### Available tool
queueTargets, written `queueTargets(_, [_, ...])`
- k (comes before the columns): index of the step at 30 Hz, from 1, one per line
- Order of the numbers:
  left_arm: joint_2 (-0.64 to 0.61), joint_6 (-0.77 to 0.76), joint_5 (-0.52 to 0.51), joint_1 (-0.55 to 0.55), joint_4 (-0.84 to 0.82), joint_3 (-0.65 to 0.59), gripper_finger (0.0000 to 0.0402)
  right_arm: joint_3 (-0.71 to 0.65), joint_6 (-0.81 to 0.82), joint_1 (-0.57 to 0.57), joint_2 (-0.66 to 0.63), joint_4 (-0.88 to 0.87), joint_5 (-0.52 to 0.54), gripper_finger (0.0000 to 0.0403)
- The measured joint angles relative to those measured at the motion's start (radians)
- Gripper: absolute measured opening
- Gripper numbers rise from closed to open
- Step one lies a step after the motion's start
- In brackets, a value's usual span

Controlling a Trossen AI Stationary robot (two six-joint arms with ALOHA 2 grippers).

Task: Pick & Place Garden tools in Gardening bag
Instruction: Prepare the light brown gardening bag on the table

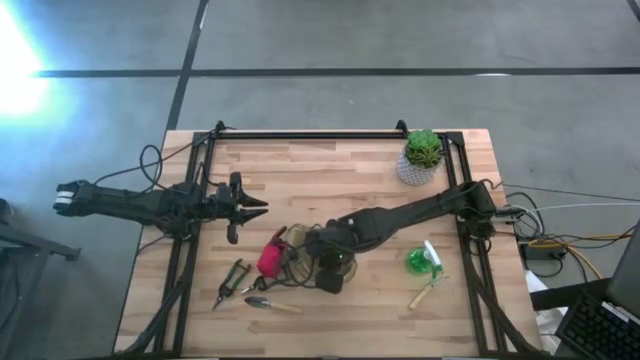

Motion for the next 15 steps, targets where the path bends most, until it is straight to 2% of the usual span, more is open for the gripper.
queueTargets(9, [0.0, 0.0, 0.006, 0.0, 0.0, 0.0, 0.0083, 0.067, -0.071, -0.021, -0.002, -0.09, -0.024, 0.0009])
queueTargets(15, [0.021, 0.004, 0.07, 0.0, 0.0, 0.0, 0.0083, 0.074, -0.113, -0.05, -0.004, -0.137, -0.062, 0.0008])
